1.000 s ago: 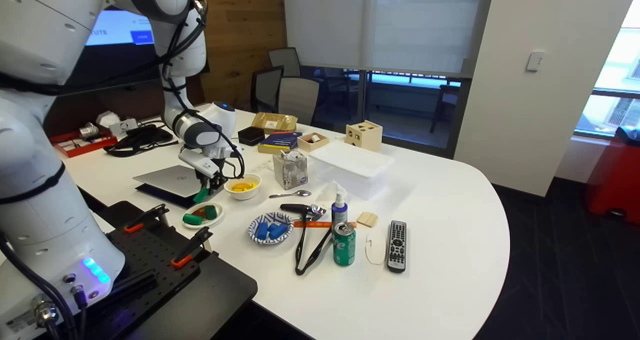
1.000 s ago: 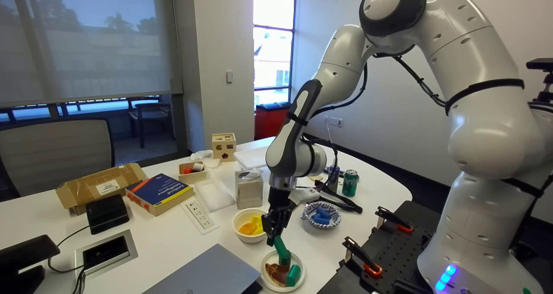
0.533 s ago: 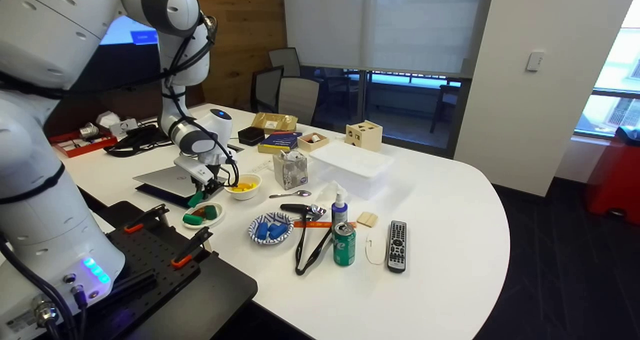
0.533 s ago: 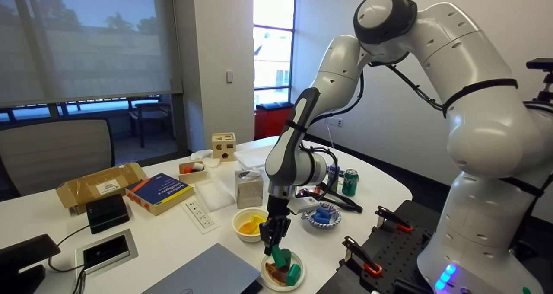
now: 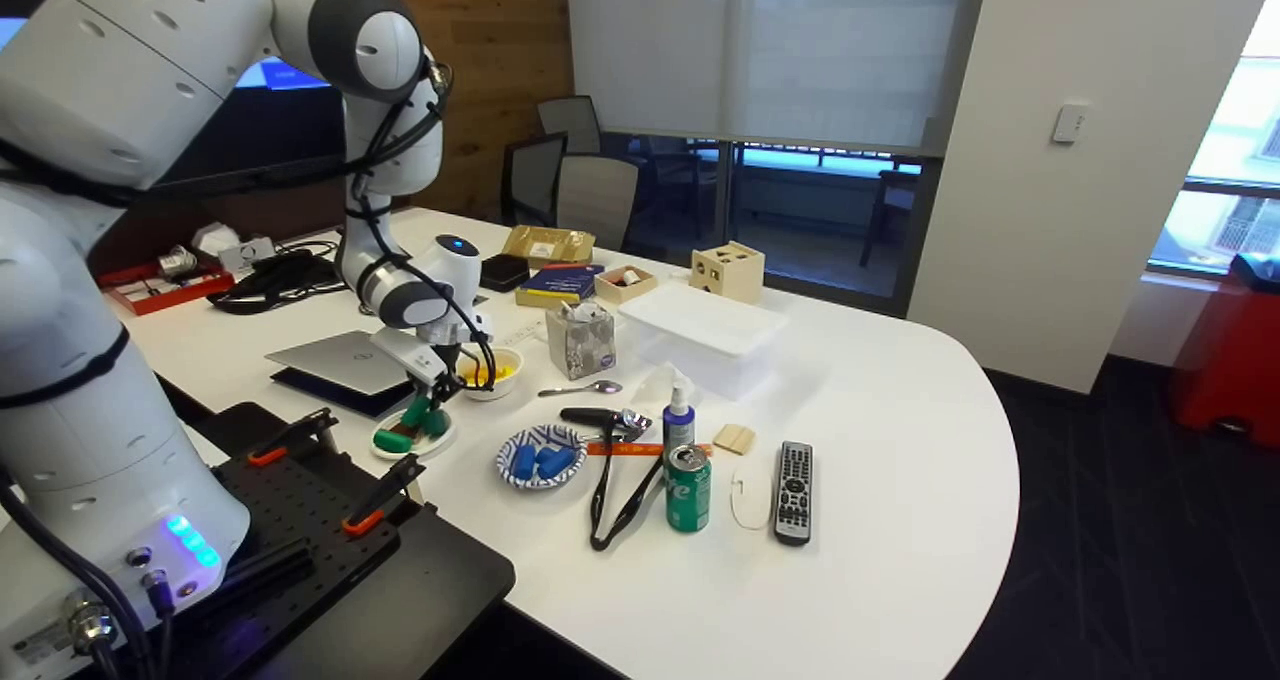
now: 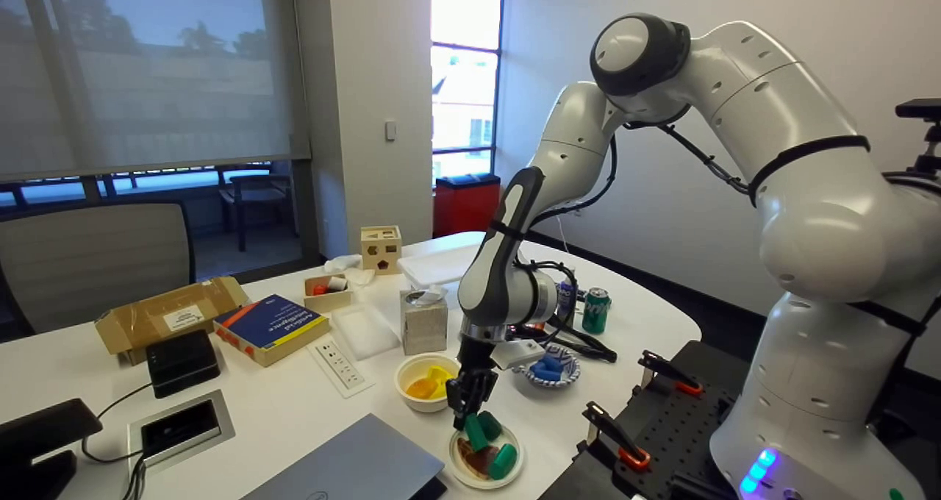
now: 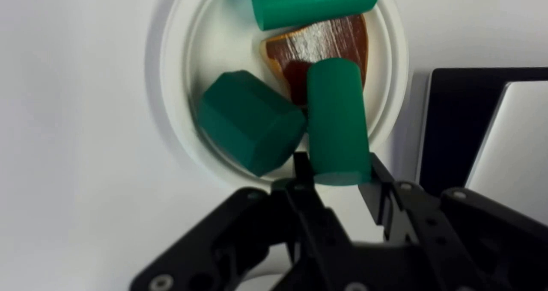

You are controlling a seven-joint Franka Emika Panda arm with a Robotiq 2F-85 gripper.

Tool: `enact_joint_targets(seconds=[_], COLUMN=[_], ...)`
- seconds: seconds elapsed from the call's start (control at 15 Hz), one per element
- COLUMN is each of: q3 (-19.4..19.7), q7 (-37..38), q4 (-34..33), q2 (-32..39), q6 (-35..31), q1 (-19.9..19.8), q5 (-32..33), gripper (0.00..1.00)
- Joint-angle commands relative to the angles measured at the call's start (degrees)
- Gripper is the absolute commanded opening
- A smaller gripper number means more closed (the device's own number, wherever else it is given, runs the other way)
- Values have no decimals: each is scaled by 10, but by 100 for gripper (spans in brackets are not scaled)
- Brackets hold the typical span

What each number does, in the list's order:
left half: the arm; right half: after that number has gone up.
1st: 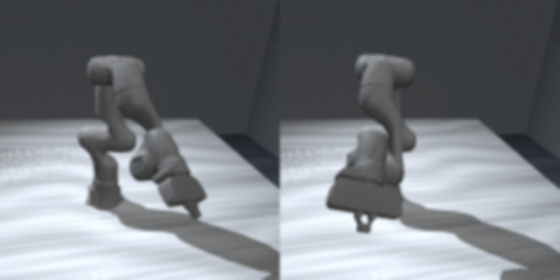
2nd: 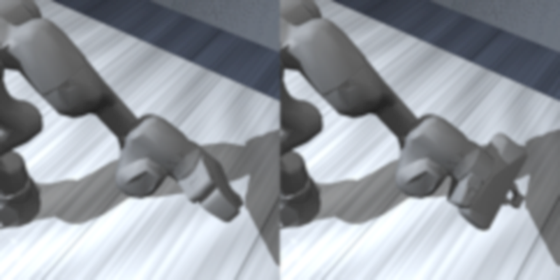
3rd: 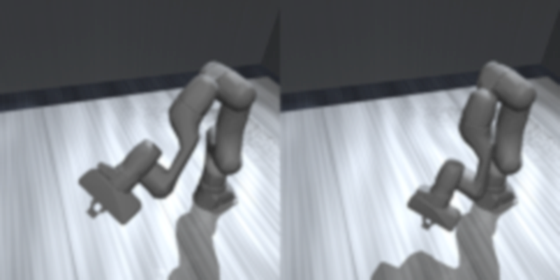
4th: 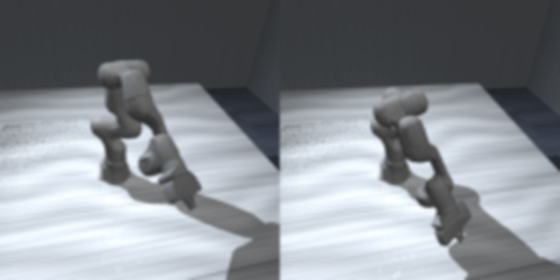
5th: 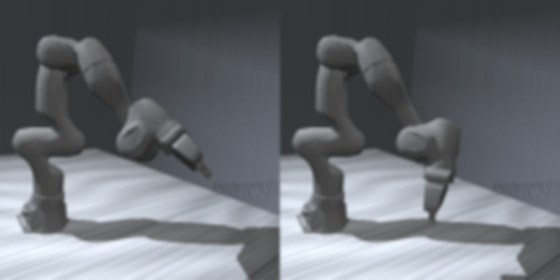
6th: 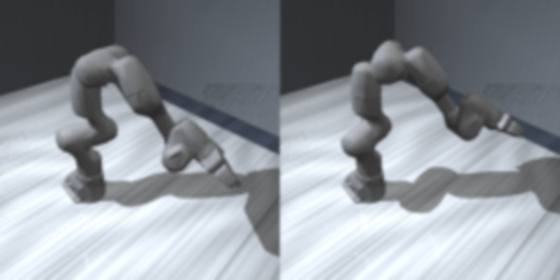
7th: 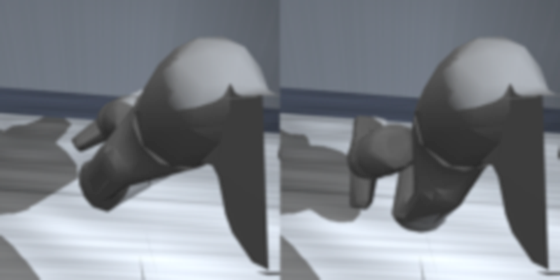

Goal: Pick up the green cylinder and put it onto the plate

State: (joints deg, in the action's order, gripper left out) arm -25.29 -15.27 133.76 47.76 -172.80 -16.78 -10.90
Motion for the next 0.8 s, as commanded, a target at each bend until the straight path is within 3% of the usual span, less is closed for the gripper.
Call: enact_joint_targets(seconds=[0.0, 0.07, 0.13, 0.27, 0.6, 0.73], q3=[9, 8, 9, 10, 14, 13], q7=[12, 13, 12, 12, 13, 10], q4=[-26, -28, -30, -30, -29, -25], q2=[22, 23, 25, 25, 24, 18], q6=[15, 17, 17, 15, 13, 15], q1=[-1, -1, -1, -2, -7, -11], q5=[30, 35, 38, 45, 51, 52], gripper=[8, 8, 58, 64, 99, 100])
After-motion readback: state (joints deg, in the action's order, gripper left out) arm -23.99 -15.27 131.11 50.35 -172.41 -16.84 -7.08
